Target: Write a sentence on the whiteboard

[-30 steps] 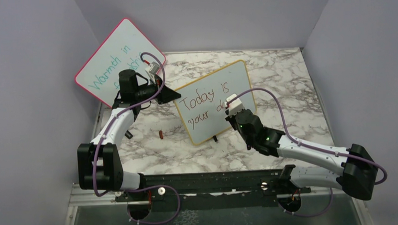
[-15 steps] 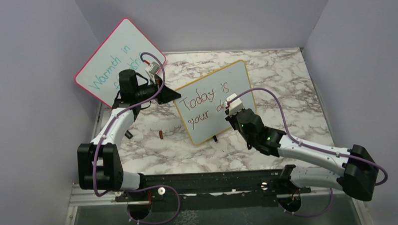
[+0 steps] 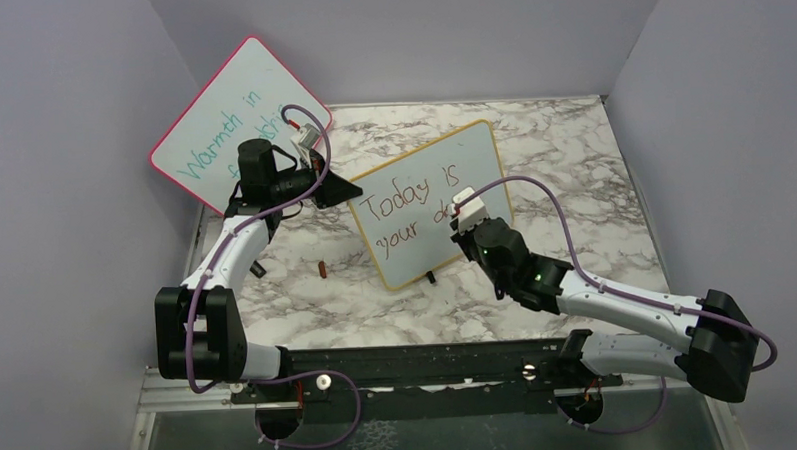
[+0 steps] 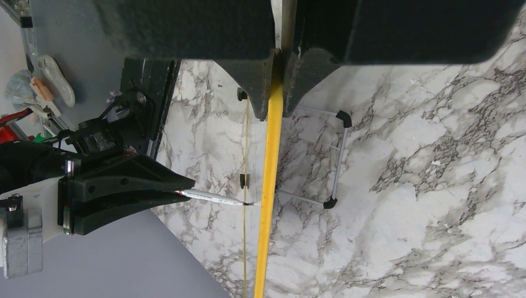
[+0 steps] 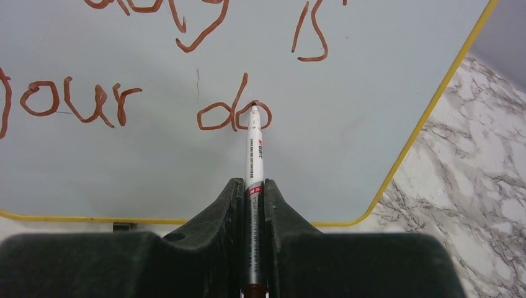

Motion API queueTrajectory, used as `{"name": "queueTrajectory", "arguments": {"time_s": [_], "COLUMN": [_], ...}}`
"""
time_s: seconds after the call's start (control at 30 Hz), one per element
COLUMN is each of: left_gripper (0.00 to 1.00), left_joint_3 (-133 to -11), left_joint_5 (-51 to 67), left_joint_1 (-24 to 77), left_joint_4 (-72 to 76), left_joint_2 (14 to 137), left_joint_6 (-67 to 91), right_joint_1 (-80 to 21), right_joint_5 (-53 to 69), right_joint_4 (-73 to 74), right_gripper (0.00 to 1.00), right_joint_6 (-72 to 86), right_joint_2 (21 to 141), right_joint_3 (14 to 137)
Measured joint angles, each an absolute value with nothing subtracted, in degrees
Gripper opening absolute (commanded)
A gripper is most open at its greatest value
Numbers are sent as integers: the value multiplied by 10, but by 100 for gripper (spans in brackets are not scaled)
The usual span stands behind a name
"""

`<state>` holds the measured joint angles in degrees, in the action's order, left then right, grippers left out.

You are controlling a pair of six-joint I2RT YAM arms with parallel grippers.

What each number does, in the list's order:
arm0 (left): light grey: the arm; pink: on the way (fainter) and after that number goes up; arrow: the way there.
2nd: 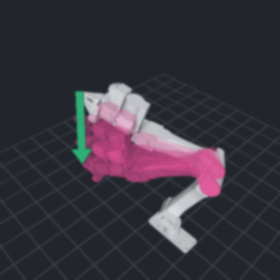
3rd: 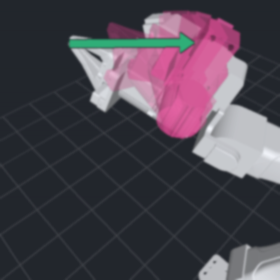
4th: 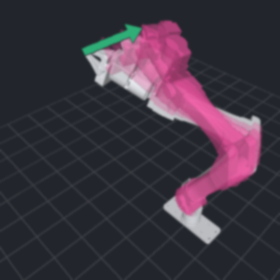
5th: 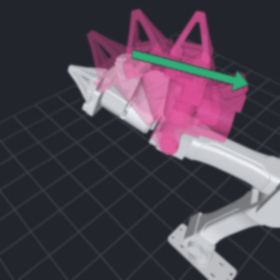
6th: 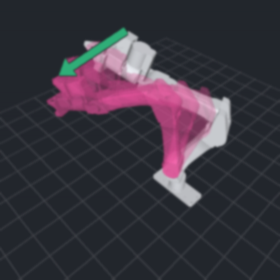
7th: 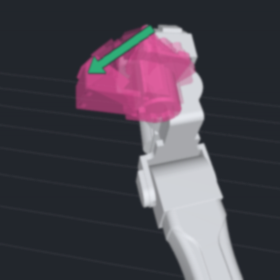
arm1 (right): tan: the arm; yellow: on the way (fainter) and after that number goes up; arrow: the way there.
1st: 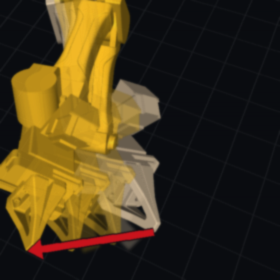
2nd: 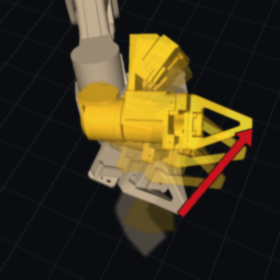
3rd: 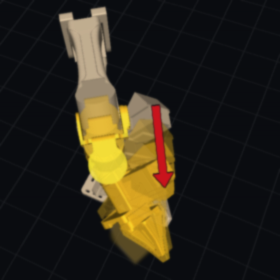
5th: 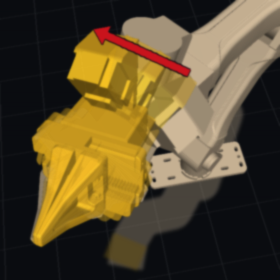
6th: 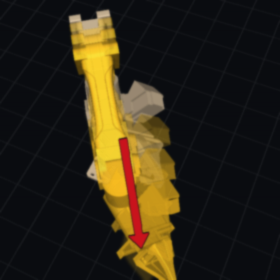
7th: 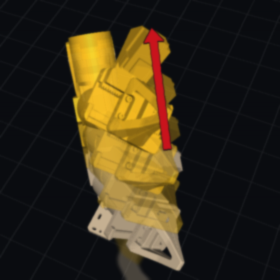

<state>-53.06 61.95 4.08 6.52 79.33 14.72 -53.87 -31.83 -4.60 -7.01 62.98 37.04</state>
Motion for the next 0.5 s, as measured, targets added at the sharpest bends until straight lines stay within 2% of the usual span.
{"name": "queueTrajectory", "arguments": {"time_s": [0.5], "left_gripper": [0], "left_joint_3": [-531], "left_joint_5": [619], "left_joint_1": [41], "left_joint_4": [65], "left_joint_2": [793], "left_joint_6": [147], "right_joint_1": [-524], "right_joint_5": [-329], "right_joint_4": [-45], "right_gripper": [0], "right_joint_6": [-55], "right_joint_2": [629], "right_joint_3": [370]}}
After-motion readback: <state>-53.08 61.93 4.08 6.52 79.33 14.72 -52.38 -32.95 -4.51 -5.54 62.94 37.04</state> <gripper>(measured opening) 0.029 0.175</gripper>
